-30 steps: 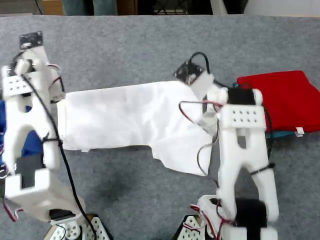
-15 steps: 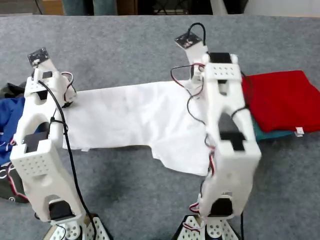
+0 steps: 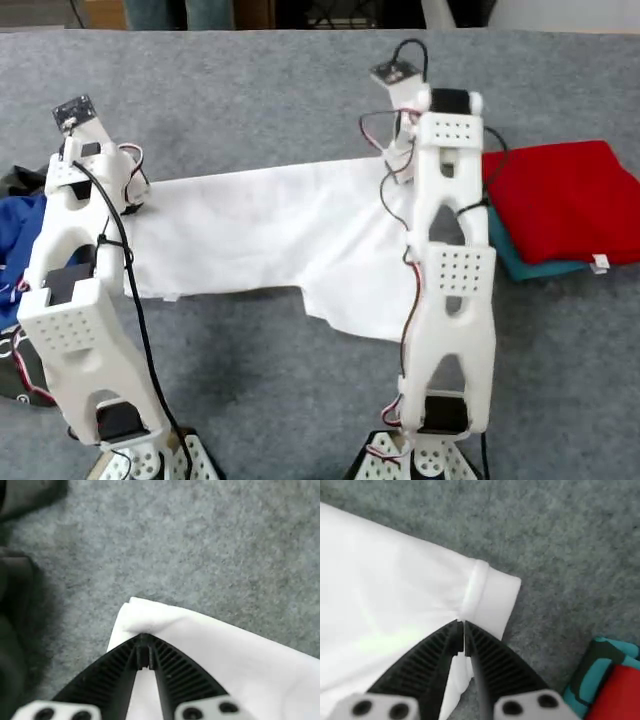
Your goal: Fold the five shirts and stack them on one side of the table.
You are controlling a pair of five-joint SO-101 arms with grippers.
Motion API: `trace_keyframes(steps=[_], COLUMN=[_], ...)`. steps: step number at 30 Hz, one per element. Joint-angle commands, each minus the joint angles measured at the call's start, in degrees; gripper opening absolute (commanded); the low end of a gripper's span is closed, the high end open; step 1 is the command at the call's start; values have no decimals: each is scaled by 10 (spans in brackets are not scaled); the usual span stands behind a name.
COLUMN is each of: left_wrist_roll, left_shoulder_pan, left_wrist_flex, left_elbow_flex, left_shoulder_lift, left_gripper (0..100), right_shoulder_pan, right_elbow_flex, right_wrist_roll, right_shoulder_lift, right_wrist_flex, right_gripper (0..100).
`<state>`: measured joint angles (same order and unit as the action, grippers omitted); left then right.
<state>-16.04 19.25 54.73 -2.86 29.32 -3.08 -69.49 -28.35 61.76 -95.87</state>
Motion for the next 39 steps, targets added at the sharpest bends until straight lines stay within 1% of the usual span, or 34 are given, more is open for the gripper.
trace_keyframes(steps=[1,5,8,11,14,17,20,22,24,31,37,39], left_wrist_roll=[6,4,3,3,3,3,3,4,5,7,7,7], left_shoulder_pan=[21,20,20,19,19,22,25,21,20,21,21,20], left_wrist_flex=[-5,36,33,-26,-88,-100,-71,-52,-48,-46,-45,-45], left_elbow_flex=[-18,-15,-5,29,54,36,7,0,-2,0,0,0], left_shoulder_lift=[-11,-75,-114,-101,-62,-27,-19,-20,-21,-21,-22,-22], left_gripper=[29,29,29,29,29,29,29,29,29,29,29,29], right_shoulder_pan=[-13,-6,5,10,-4,-20,-26,-20,-15,-18,-12,-2], right_elbow_flex=[-142,-166,-153,-124,-109,-125,-165,-200,-256,-264,-238,-196], right_wrist_roll=[2,4,4,4,4,4,4,0,1,1,-2,-34], right_shoulder_lift=[-3,-3,2,29,73,116,136,139,141,67,-45,-95], right_wrist_flex=[-55,-54,-50,-22,27,46,15,-29,-50,-53,-55,-55], right_gripper=[15,15,15,15,15,15,15,15,15,15,15,15])
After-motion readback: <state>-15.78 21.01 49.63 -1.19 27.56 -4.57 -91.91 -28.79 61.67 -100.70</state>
